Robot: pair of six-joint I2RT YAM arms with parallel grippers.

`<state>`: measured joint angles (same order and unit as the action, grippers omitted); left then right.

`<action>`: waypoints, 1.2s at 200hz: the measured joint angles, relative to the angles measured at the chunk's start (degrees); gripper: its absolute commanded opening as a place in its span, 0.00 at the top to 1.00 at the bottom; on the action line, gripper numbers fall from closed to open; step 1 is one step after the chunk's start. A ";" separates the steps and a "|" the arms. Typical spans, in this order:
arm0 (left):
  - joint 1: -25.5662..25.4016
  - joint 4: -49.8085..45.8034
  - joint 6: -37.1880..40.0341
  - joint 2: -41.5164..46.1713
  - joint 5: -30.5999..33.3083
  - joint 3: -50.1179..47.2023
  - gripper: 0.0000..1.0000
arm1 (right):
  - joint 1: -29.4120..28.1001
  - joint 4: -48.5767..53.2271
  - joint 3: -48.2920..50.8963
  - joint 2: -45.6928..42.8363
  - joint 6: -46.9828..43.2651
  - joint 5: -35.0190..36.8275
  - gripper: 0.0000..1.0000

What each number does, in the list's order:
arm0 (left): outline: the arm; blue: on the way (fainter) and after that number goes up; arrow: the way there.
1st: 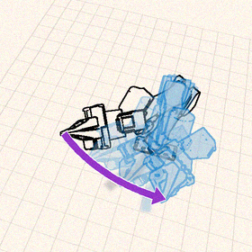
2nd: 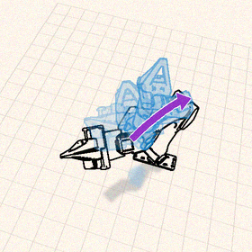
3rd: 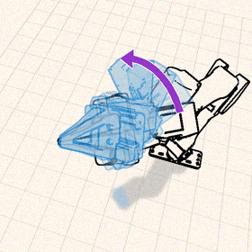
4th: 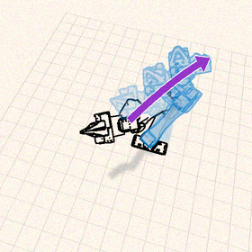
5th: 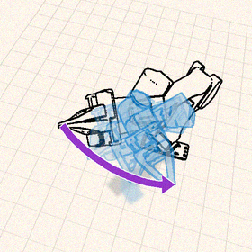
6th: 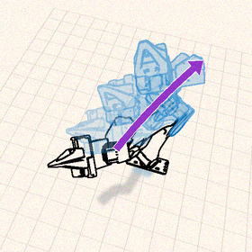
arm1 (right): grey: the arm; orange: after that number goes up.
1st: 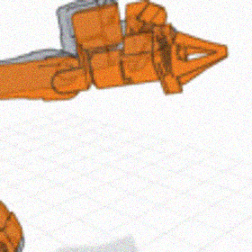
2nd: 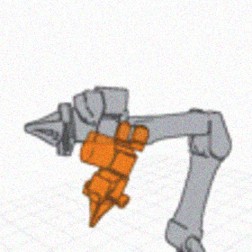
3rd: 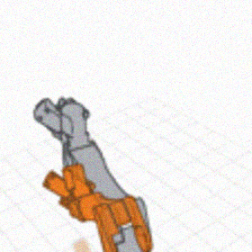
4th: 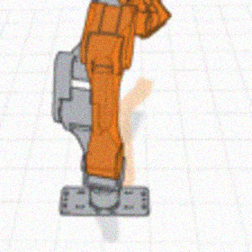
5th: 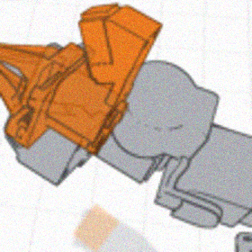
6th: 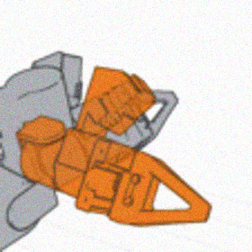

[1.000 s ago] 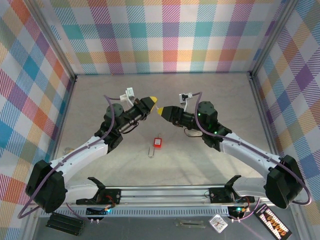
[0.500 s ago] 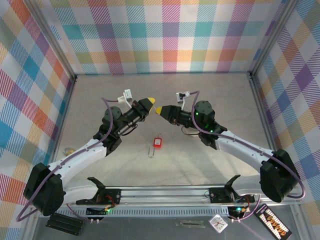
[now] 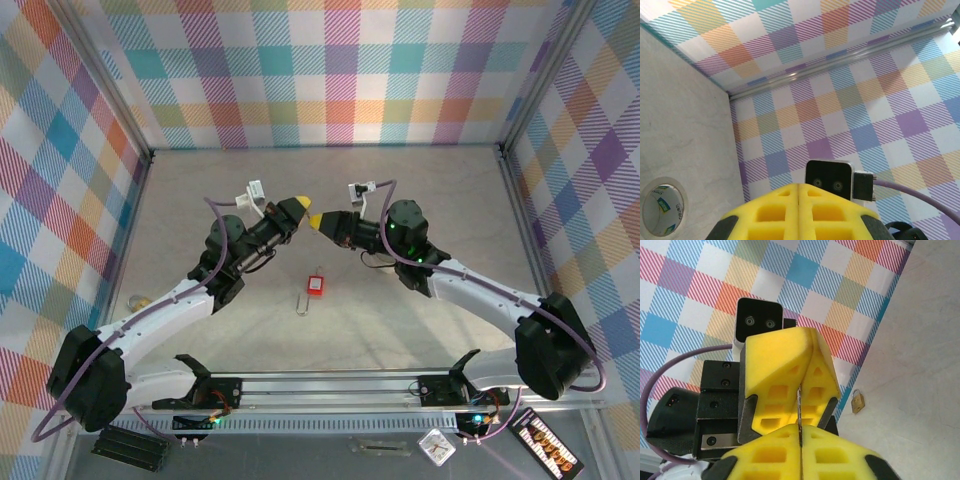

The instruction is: Unlock with the key

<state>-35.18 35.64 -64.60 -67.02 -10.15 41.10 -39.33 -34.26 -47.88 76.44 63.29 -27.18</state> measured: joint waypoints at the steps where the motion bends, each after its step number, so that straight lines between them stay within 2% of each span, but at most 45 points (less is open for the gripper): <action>1: 0.00 0.00 -0.02 0.00 0.00 0.00 1.00 | 0.00 0.02 -0.04 0.00 -0.17 -0.07 1.00; 11: 0.00 0.07 0.00 0.00 0.20 0.00 1.00 | 0.02 0.55 -0.31 0.02 -0.13 -0.17 1.00; 17: 0.00 -0.11 0.04 0.02 0.24 0.00 0.93 | 0.02 1.07 -0.55 0.00 -0.31 -0.33 1.00; 18: 0.00 -0.13 0.09 0.02 0.26 0.00 0.88 | 0.02 1.14 -0.57 0.00 -0.33 -0.37 1.00; 23: -0.02 -0.48 0.33 0.04 0.39 0.02 0.79 | 0.02 1.75 -0.76 0.00 -0.68 -0.35 1.00; 29: -0.04 -1.14 0.90 0.13 0.42 0.04 0.62 | 0.00 2.73 -1.03 -0.02 -1.16 -0.35 1.00; 41: -0.07 -4.04 1.16 0.46 0.42 0.24 0.43 | 0.00 5.03 -1.44 -0.24 -2.36 -0.31 1.00; 51: -0.02 -7.67 1.18 0.81 0.44 0.96 0.35 | 0.00 8.76 -2.14 -0.76 -4.20 0.09 1.00; 66: 0.33 -13.57 0.72 1.51 0.66 2.78 0.30 | 0.00 14.99 -3.78 -1.88 -7.56 0.98 1.00; 107: 1.64 -25.09 -3.91 2.43 -2.40 7.43 0.30 | 0.00 29.07 -9.22 -4.07 -18.08 4.31 1.00; 152: 1.64 -31.43 -9.92 1.05 -7.06 7.93 0.31 | -2.62 41.40 -14.58 -3.02 -29.88 10.08 1.00; 197: 1.64 -36.39 -11.23 0.79 -8.46 10.93 0.33 | -6.73 48.96 -18.56 -0.48 -38.91 16.22 1.00; 240: 1.64 -37.40 -12.50 0.11 -9.16 11.21 0.44 | -10.08 52.65 -20.35 1.97 -44.61 21.44 1.00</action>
<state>-33.54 -1.76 -77.10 -66.92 -19.31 52.31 -49.41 18.39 -68.23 78.41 18.68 -5.74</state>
